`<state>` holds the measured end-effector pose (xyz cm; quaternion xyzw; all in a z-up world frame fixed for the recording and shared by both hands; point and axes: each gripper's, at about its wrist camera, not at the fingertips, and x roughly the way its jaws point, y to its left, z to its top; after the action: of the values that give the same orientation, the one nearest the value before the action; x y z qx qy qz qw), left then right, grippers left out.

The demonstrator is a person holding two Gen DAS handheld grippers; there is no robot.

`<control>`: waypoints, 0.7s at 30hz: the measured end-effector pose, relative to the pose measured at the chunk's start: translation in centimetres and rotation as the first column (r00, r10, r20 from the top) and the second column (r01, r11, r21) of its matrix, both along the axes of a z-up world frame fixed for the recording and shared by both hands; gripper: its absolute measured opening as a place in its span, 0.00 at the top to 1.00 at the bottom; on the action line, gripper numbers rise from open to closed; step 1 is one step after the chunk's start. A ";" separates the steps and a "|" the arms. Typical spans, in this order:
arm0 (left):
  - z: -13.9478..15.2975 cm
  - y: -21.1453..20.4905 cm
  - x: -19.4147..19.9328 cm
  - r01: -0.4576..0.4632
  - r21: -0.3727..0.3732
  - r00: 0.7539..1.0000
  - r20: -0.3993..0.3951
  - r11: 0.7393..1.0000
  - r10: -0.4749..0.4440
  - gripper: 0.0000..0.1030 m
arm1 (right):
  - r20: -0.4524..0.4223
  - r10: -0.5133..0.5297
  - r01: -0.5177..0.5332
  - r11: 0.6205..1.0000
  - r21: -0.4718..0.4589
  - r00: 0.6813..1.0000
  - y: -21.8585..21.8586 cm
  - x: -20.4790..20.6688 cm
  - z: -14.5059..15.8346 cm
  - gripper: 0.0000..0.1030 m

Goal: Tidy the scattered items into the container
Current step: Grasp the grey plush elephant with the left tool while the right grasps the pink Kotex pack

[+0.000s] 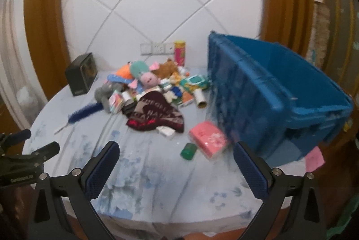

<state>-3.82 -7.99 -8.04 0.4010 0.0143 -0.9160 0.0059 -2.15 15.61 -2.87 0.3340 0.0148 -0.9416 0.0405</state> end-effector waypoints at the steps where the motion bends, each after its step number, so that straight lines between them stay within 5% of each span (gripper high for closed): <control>1: -0.8 -0.8 -0.9 -0.021 0.001 1.000 0.015 1.000 0.021 0.00 | 0.007 0.012 -0.012 1.000 -0.001 1.000 -0.4 -0.9 -0.5 0.00; 14: -7.3 -8.8 -13.9 -0.204 -0.039 0.962 0.175 0.978 0.208 0.00 | 0.223 0.178 -0.170 0.984 -0.059 0.958 -6.5 -20.6 -10.1 0.00; 21: -9.8 -16.1 -18.5 -0.266 -0.078 0.936 0.216 0.961 0.277 0.00 | 0.302 0.230 -0.222 0.973 -0.062 0.925 -11.7 -26.2 -13.4 0.00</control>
<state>-22.32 -24.12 -17.81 0.4958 0.0472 -0.8552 0.1433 -28.38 3.87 -16.31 0.4718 0.0340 -0.8673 0.1548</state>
